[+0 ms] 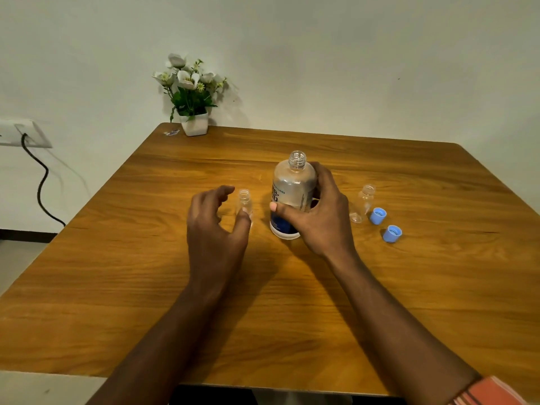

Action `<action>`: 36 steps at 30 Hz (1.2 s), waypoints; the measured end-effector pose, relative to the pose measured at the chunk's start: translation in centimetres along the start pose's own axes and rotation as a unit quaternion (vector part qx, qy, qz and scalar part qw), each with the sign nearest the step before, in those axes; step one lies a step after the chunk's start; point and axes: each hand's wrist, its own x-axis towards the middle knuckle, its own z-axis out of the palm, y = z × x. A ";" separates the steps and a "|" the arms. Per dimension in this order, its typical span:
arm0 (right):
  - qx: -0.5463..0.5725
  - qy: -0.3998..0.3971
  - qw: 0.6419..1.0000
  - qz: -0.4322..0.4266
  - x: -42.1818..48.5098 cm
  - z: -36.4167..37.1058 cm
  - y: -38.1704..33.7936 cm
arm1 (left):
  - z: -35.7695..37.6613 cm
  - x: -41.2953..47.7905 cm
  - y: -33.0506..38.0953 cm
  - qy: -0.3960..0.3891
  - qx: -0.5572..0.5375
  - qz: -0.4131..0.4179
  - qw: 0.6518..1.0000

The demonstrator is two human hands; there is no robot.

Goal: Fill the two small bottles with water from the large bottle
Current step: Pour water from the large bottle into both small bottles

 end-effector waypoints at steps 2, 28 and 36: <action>0.001 0.007 1.000 -0.002 -0.5 -0.5 0.1 | 0.2 -0.4 0.9 0.014 -0.007 0.050 0.999; -0.015 0.196 0.978 0.066 -5.5 -12.8 4.9 | 14.4 -1.5 5.4 -0.195 -0.074 -0.037 0.977; -0.007 0.241 0.968 0.072 -5.3 -14.1 5.7 | 17.2 -1.2 5.6 -0.180 -0.035 -0.032 0.982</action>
